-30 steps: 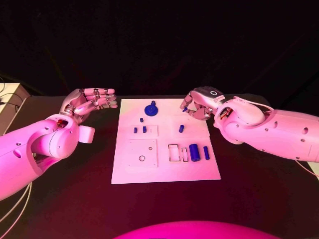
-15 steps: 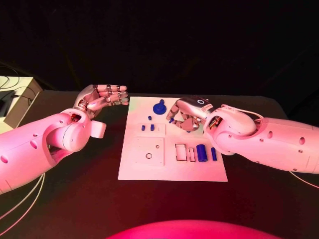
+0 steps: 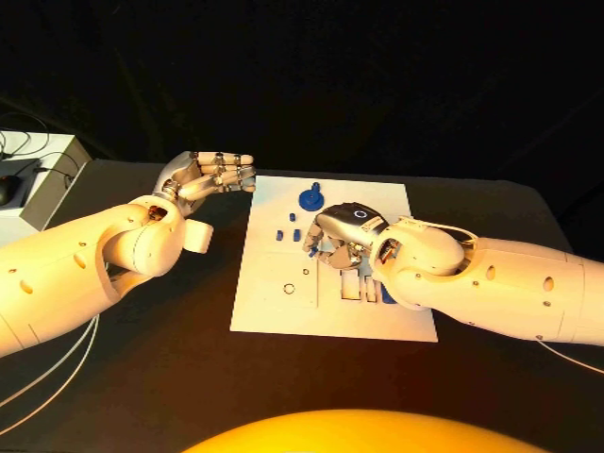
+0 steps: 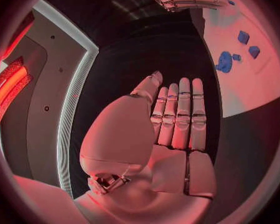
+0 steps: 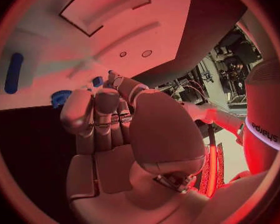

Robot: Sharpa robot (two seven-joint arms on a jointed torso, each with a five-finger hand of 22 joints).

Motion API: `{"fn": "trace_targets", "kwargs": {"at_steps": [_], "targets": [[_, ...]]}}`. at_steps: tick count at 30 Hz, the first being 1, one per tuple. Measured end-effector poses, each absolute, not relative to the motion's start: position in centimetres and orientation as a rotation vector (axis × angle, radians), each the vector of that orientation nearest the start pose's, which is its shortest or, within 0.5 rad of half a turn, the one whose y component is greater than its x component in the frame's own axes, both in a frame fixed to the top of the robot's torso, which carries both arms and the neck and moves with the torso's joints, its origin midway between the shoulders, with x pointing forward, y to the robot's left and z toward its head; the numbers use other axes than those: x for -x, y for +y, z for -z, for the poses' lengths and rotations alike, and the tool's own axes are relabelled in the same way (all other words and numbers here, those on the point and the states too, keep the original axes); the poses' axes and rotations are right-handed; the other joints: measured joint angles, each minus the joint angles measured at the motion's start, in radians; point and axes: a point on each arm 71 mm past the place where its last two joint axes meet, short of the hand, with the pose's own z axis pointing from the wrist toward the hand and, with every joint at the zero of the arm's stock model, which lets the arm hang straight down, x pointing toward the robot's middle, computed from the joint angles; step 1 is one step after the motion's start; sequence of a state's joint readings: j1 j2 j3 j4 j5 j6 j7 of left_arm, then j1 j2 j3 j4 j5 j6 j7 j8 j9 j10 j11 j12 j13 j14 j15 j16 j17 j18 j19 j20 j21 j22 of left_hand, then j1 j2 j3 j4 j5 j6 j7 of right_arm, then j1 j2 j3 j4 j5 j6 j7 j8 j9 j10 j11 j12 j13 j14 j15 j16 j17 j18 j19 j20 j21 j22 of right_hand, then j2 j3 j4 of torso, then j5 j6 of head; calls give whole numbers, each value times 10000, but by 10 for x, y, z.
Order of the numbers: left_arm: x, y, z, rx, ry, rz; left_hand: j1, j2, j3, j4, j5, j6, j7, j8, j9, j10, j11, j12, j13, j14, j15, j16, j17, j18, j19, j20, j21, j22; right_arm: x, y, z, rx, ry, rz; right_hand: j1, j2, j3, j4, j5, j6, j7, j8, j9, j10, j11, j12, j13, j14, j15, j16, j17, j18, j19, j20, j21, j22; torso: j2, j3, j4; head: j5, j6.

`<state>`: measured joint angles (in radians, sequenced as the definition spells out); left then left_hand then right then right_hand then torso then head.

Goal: Assemble the parts on the task board

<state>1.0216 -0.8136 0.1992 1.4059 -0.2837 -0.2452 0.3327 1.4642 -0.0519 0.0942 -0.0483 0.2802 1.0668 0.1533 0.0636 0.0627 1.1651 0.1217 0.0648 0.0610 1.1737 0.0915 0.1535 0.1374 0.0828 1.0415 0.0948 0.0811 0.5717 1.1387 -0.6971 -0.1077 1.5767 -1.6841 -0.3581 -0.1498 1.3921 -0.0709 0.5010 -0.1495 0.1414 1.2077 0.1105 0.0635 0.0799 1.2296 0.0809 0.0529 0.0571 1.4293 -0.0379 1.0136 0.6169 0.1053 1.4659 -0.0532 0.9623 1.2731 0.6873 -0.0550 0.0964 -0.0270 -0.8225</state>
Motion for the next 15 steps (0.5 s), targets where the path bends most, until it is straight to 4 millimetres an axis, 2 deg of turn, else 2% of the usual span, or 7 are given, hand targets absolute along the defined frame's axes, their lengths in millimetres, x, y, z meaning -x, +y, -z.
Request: {"fn": "trace_targets", "kwargs": {"at_steps": [6,15], "targets": [[-506,231,189,9736,14098,14895,0,0,0,0,0,0,0,0,-1,0,0,0,0,0,0,0,0,0,0,0,0,0,-438,-106,228,4430,16456,-7238,-55,1,14,-14,21,0,0,0,0,0,1,2,0,0,0,0,-13,-14,0,0,-1,0,0,4,-5,130,-62],[-506,233,189,9750,14111,14845,0,0,-1,0,0,0,0,0,0,0,0,0,0,0,0,0,-1,0,0,0,-1,-2,-432,-101,232,4598,16619,-7303,-66,14,12,-15,21,0,0,0,0,3,4,7,0,0,1,0,-14,-55,0,0,-1,1,14,6,-6,224,-176]]}}
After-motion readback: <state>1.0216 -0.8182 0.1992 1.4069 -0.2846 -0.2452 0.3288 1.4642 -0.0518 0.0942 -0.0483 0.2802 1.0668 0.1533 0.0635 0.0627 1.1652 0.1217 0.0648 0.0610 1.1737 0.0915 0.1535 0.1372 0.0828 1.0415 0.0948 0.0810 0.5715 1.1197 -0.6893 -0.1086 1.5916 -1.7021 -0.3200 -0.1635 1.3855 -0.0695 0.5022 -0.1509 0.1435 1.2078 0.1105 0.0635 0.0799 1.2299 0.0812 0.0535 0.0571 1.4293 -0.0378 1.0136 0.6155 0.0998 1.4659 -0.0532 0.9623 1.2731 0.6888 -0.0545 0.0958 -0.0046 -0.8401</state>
